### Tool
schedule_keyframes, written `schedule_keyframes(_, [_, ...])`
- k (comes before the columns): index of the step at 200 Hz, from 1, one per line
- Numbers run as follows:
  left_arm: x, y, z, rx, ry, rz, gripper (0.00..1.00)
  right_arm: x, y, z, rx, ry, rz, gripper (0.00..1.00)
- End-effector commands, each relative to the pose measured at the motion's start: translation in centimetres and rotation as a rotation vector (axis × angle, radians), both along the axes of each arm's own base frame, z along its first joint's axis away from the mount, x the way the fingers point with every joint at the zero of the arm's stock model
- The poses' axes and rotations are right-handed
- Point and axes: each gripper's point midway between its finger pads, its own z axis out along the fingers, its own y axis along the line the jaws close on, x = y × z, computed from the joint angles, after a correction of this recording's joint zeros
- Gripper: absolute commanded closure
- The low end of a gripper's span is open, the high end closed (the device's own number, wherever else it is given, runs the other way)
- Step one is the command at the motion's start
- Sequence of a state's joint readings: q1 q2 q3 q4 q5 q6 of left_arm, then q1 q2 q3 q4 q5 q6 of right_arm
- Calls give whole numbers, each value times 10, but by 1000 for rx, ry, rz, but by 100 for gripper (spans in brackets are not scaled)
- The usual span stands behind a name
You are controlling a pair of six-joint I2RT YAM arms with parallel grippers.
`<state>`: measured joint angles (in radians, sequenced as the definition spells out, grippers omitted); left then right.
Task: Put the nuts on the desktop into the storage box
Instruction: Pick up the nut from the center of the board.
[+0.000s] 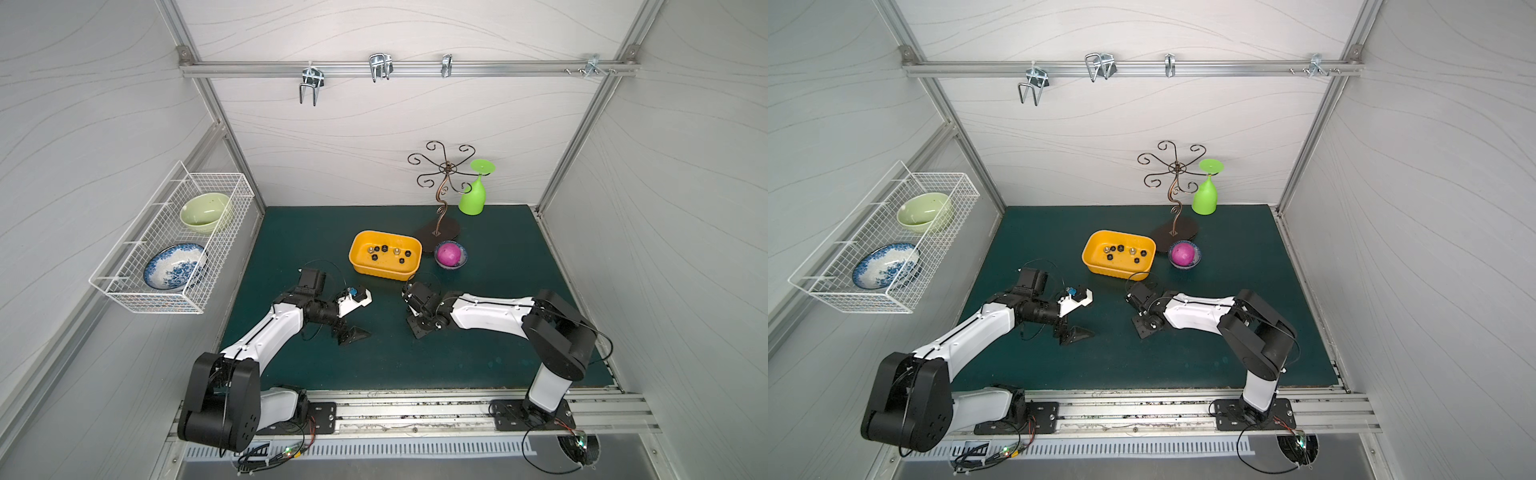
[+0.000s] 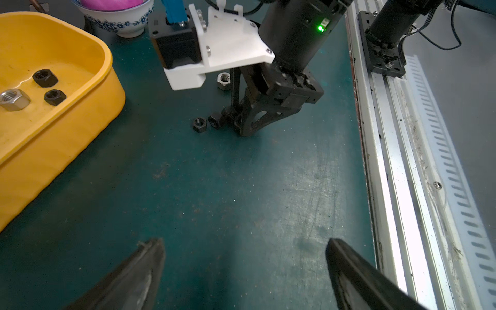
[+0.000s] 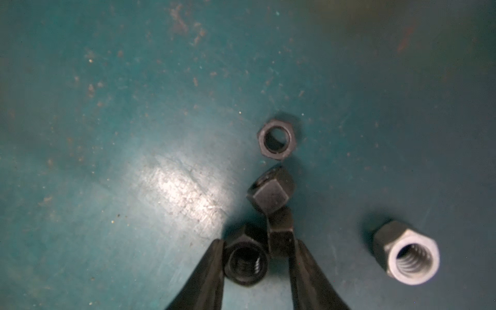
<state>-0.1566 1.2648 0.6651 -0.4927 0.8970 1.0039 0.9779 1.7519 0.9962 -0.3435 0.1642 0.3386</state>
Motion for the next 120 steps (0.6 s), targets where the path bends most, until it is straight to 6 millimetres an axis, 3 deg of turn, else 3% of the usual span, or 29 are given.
schedule_keyframes(1, [-1, -2, 5, -8, -16, -24, 2, -9, -5, 3, -32, 26, 15, 50])
schedule_keyframes(64, [-2, -2, 5, -10, -6, -24, 2, -27, 1, 15, 30, 95, 17, 44])
schedule_keyframes(120, [-1, -2, 4, -5, -4, -24, 2, -20, 2, -1, -11, 89, -6, 51])
